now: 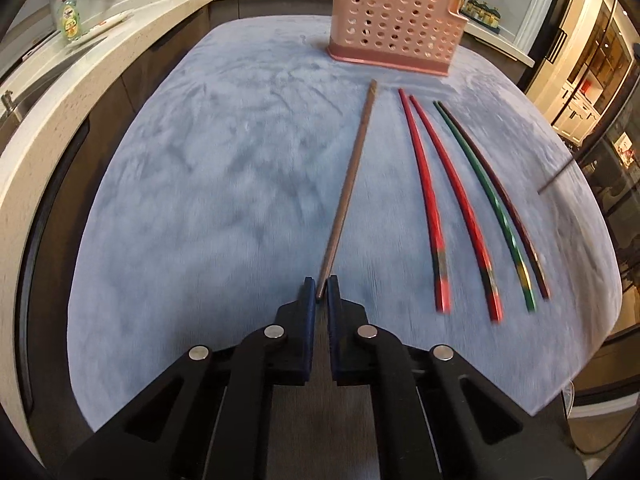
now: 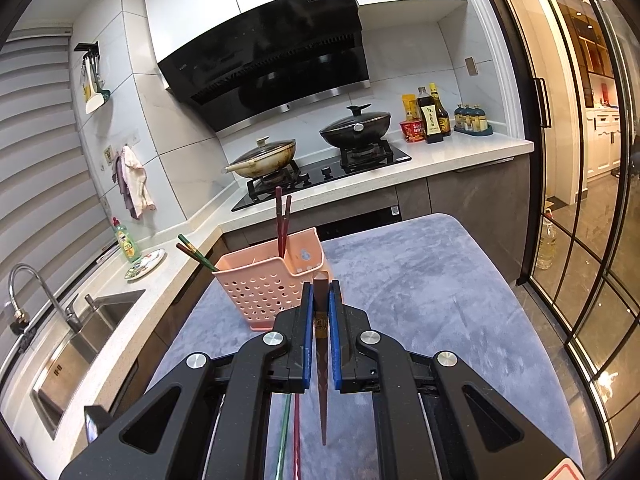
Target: Organize utensils
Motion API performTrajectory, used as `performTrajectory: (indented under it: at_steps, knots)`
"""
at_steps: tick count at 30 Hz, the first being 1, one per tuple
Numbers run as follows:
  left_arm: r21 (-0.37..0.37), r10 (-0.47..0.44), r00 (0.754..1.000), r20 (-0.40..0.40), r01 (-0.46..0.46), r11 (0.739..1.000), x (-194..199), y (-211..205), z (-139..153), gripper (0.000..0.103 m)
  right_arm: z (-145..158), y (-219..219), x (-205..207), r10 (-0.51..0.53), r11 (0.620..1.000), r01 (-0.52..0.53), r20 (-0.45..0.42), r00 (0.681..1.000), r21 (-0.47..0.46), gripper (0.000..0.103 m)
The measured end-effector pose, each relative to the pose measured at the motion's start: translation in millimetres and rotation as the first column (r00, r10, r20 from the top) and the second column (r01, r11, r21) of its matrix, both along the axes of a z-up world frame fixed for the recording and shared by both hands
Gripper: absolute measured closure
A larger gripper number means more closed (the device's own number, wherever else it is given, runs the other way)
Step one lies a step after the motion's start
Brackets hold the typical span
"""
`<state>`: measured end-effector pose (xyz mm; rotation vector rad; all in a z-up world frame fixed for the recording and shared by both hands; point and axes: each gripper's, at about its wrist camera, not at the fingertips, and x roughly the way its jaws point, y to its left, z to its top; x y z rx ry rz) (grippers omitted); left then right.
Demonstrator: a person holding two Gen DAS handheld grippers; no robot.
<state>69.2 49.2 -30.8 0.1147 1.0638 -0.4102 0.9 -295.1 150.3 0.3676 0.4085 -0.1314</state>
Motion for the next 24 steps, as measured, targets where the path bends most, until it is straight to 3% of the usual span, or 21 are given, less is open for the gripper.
performTrajectory:
  at_steps: [4, 8, 11, 15, 24]
  knots:
    - [-0.001, 0.001, 1.000, -0.020, -0.001, 1.000, -16, 9, 6, 0.096, -2, 1, -2, 0.007, 1.000, -0.007, -0.004, 1.000, 0.004, 0.096]
    - [-0.028, 0.036, 0.999, 0.029, -0.035, 0.999, -5, 9, 25, 0.068, -2, 4, -2, 0.016, 1.000, -0.016, -0.006, 1.000, 0.007, 0.096]
    - [-0.050, 0.044, 0.998, 0.050, -0.041, 0.998, 16, -3, 37, 0.067, -1, 7, -2, 0.022, 1.000, -0.022, -0.006, 1.000, 0.002, 0.096]
    - [-0.022, 0.037, 0.996, 0.080, -0.036, 0.999, 53, -33, 41, 0.067, 0, 7, -1, 0.022, 1.000, -0.022, -0.005, 1.000, -0.003, 0.096]
    - [0.024, 0.010, 1.000, 0.022, -0.011, 1.000, 116, -91, 17, 0.067, 14, -2, 6, 0.011, 1.000, -0.011, 0.010, 1.000, -0.019, 0.096]
